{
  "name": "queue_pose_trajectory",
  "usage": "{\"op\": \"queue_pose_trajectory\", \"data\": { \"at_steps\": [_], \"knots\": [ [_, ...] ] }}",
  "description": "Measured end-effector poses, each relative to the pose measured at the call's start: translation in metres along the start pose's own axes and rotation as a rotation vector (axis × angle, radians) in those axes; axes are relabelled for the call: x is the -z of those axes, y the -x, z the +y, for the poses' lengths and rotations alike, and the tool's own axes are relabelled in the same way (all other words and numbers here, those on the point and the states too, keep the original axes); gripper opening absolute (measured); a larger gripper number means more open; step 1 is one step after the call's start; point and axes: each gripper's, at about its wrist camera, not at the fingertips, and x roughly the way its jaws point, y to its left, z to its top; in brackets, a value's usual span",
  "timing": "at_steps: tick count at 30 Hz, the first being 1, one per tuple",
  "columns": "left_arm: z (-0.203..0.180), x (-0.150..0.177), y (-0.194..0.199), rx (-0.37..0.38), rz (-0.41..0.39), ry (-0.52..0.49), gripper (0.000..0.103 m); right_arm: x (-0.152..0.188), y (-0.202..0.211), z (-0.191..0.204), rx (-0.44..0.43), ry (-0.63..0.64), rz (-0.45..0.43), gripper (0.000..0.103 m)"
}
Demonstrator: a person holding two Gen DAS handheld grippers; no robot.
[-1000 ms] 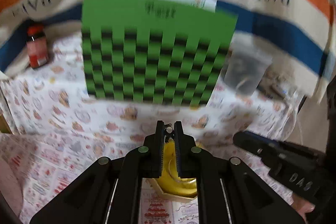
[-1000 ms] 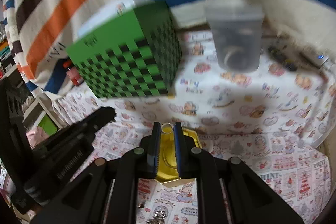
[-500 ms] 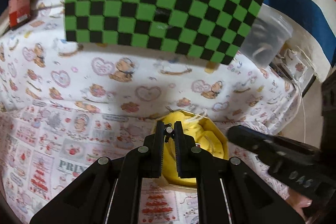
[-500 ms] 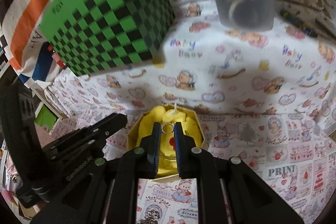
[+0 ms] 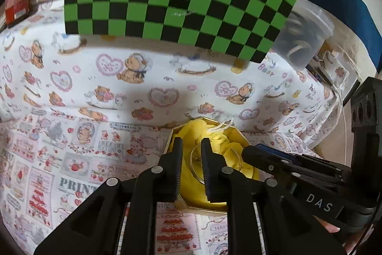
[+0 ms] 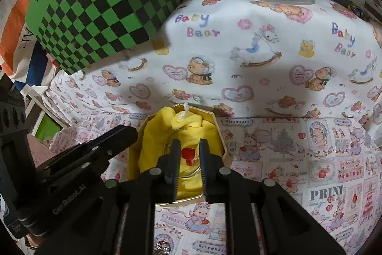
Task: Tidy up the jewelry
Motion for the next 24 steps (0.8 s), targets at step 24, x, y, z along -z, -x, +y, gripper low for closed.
{"op": "queue_pose_trajectory", "data": {
  "at_steps": [24],
  "knots": [
    [0.018, -0.012, 0.086, -0.051, -0.153, 0.022, 0.025, -0.004, 0.033, 0.013, 0.097, 0.043, -0.127, 0.044]
  ]
}}
